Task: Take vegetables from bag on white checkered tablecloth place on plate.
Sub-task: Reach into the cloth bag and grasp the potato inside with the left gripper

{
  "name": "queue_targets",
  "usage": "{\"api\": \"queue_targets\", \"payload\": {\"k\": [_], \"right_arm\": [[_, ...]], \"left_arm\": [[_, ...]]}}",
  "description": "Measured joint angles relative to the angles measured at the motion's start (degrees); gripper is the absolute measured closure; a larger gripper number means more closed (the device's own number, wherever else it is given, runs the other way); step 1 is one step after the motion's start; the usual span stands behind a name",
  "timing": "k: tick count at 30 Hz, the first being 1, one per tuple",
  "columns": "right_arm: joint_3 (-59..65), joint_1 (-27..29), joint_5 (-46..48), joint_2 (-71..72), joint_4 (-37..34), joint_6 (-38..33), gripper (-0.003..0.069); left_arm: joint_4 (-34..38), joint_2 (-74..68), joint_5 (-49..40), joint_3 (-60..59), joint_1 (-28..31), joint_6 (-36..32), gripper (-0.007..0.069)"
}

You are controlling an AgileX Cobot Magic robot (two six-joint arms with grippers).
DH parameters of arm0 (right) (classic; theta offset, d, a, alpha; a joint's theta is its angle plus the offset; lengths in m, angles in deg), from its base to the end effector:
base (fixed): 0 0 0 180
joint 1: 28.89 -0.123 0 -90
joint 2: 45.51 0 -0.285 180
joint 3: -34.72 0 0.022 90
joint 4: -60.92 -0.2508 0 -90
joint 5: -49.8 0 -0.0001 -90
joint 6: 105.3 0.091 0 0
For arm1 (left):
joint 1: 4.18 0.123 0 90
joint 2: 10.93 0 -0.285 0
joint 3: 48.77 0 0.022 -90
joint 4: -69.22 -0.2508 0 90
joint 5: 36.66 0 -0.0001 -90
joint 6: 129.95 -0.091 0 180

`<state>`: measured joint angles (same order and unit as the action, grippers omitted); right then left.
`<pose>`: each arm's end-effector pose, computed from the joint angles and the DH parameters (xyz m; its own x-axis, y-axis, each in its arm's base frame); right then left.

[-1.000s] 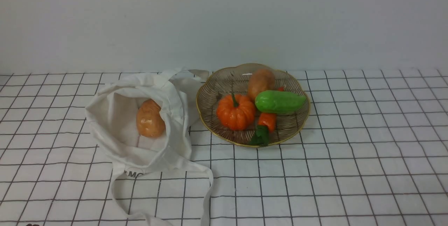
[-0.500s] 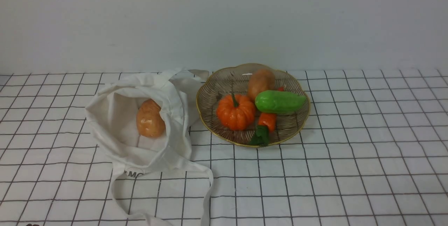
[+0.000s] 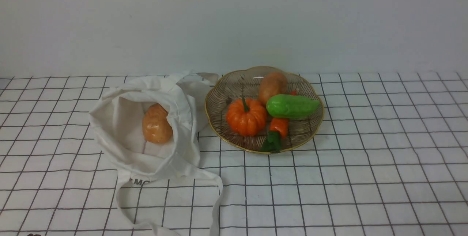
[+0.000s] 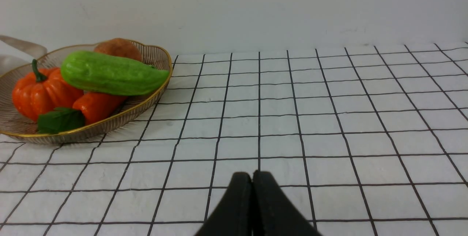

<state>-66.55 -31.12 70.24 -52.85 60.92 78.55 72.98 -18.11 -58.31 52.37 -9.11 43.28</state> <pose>0.0532 0.0021 0.1726 -0.2859 0.0561 -0.9566 -0.0198 0.9977 0.0644 0.0522 -0.0067 0.1702 -0.2953 0.0828 -0.9518 0.1260 0.9909 0.0471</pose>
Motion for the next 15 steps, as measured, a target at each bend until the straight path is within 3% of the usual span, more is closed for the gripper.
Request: {"api": "queue_targets", "payload": {"k": [8, 15], "right_arm": [[0.0, 0.0, 0.0, 0.0, 0.0, 0.0, 0.0674], [0.0, 0.0, 0.0, 0.0, 0.0, 0.0, 0.0674]], "left_arm": [[3.69, 0.0, 0.0, 0.0, 0.0, 1.85, 0.0632], [42.96, 0.0, -1.8, 0.0, 0.0, 21.36, 0.0632]]}}
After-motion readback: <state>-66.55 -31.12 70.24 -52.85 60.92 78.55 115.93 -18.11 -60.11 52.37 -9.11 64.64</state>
